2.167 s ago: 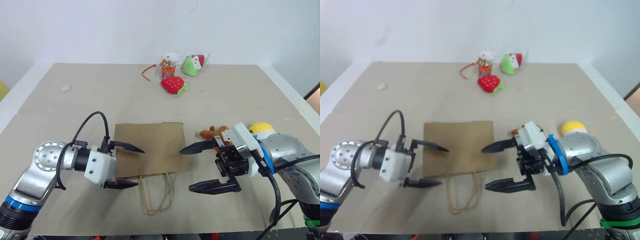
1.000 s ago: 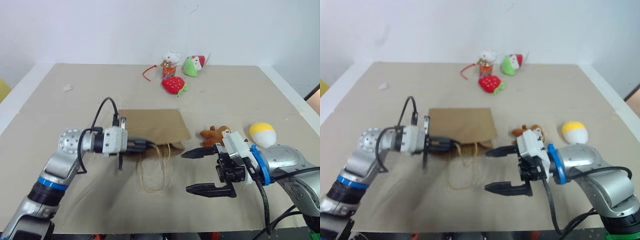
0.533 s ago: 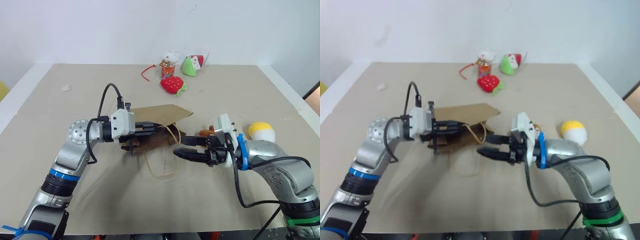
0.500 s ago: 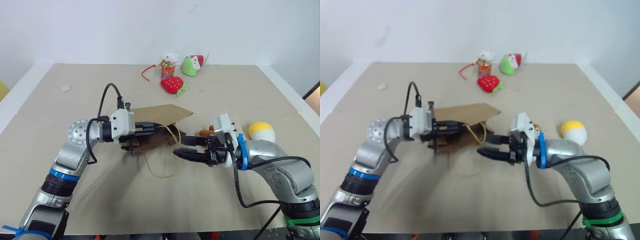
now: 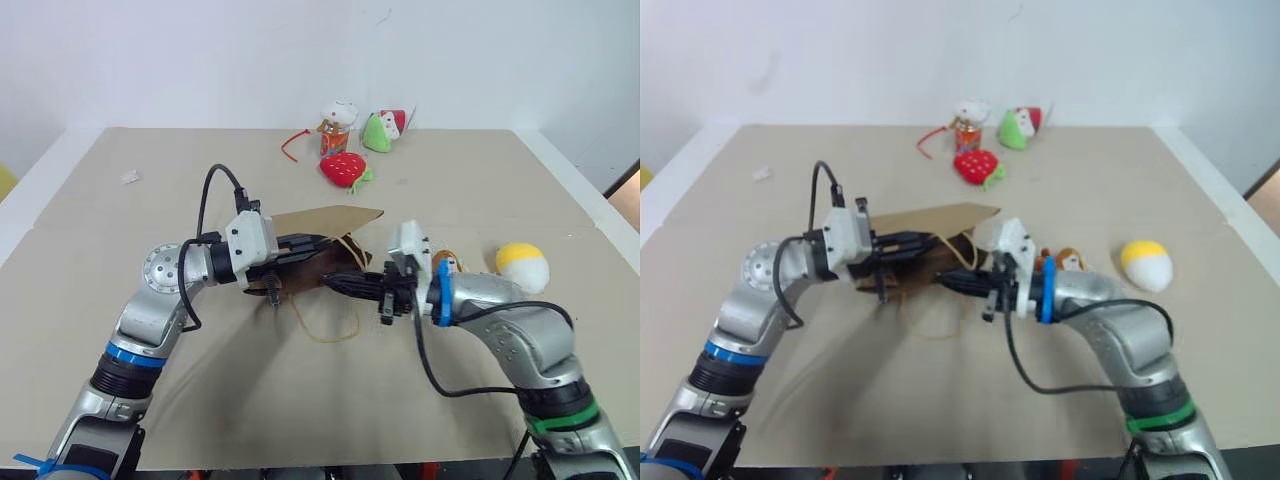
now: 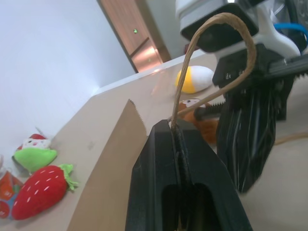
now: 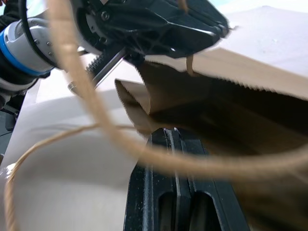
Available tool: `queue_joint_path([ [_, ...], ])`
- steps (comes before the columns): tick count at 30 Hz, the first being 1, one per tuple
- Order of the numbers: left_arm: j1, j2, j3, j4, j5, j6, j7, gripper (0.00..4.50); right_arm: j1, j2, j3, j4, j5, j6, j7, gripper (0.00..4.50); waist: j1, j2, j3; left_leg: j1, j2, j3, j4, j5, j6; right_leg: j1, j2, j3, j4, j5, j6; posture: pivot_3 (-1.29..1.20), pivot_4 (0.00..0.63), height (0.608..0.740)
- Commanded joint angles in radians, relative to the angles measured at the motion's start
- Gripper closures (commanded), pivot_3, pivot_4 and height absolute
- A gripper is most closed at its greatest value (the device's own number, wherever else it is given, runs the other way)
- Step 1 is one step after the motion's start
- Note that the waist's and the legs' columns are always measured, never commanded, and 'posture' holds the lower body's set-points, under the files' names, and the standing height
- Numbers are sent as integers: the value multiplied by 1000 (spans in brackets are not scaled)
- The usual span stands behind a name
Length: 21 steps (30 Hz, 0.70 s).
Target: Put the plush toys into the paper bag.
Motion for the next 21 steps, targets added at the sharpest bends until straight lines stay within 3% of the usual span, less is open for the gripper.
queue_joint_path([
  [1,-12,-25,17,-52,4,14,52,4500,-48,48,87,64,-139,-53,-65,4430,0,0,0,0,0,0,0,0,0,0,0,0,0,0,0,0,150,740],
  [11,-47,-51,48,-89,29,19,150,4500,-34,89,227,243,-417,-100,-184,4430,1,0,0,-1,-1,1,0,0,0,-1,-1,1,0,0,1,0,150,740],
  [21,-82,-68,97,-97,44,68,271,4500,5,138,187,222,-450,-90,-234,4430,-1,0,-1,1,2,1,0,2,0,0,2,0,0,3,-1,0,150,740],
])
